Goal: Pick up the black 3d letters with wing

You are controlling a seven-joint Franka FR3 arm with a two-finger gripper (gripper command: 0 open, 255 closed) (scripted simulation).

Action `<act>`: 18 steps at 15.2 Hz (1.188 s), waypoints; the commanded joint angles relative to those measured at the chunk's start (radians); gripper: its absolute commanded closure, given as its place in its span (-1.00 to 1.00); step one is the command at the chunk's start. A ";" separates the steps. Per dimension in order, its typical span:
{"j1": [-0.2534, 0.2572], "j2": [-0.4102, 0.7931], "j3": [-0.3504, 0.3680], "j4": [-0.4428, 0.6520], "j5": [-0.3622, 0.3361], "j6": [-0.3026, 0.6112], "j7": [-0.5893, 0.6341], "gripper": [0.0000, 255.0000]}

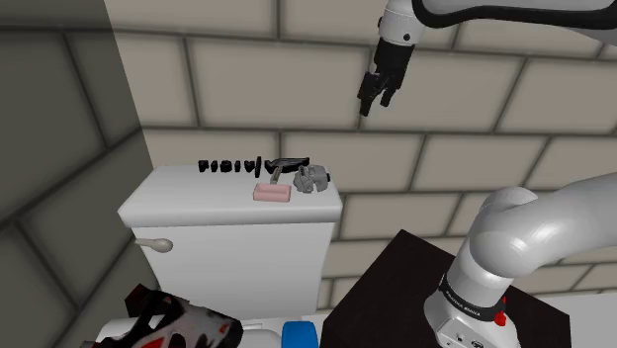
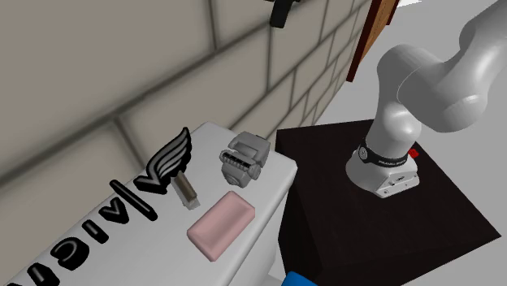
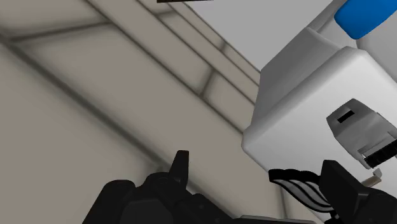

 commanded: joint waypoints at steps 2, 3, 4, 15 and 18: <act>0.004 0.034 0.008 0.009 0.006 0.016 0.008 -1.00; 0.007 0.068 0.016 0.020 0.012 0.032 0.015 -1.00; 0.011 0.102 0.024 0.031 0.017 0.047 0.023 -1.00; 0.043 0.501 0.107 0.231 0.046 0.162 0.100 -1.00; 0.053 0.615 0.127 0.308 0.044 0.176 0.121 -1.00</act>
